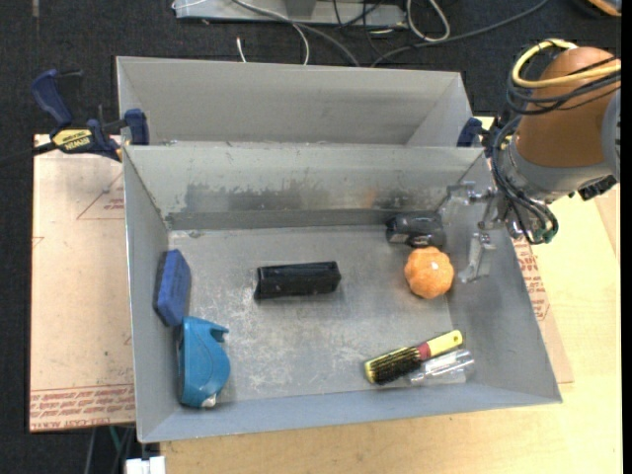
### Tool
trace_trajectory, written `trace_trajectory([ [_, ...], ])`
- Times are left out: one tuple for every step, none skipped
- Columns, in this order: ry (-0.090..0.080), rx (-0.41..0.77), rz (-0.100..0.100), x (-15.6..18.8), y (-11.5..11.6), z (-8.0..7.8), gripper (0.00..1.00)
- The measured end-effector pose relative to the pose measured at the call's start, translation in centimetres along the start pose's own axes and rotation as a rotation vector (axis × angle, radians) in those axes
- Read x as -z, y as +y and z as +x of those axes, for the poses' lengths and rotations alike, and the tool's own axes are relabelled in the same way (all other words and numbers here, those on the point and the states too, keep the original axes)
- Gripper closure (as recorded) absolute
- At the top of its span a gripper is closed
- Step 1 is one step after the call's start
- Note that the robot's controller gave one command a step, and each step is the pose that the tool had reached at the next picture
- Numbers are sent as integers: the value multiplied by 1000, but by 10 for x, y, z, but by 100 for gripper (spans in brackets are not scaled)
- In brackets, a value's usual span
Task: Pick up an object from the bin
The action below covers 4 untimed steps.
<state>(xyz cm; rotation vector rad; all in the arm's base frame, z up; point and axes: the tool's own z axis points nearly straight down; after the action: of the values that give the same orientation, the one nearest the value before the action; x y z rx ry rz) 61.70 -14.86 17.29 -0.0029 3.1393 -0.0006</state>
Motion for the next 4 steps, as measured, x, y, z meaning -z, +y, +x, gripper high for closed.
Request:
trace_trajectory([
  [0, 0, 0, 0, 0, 0, 0],
  [5, 8, 0, 13, 6, -1, 0],
  [5, 40, -1, 86, 28, 23, 0],
  [-15, 42, 2, 114, 50, 28, 0],
])
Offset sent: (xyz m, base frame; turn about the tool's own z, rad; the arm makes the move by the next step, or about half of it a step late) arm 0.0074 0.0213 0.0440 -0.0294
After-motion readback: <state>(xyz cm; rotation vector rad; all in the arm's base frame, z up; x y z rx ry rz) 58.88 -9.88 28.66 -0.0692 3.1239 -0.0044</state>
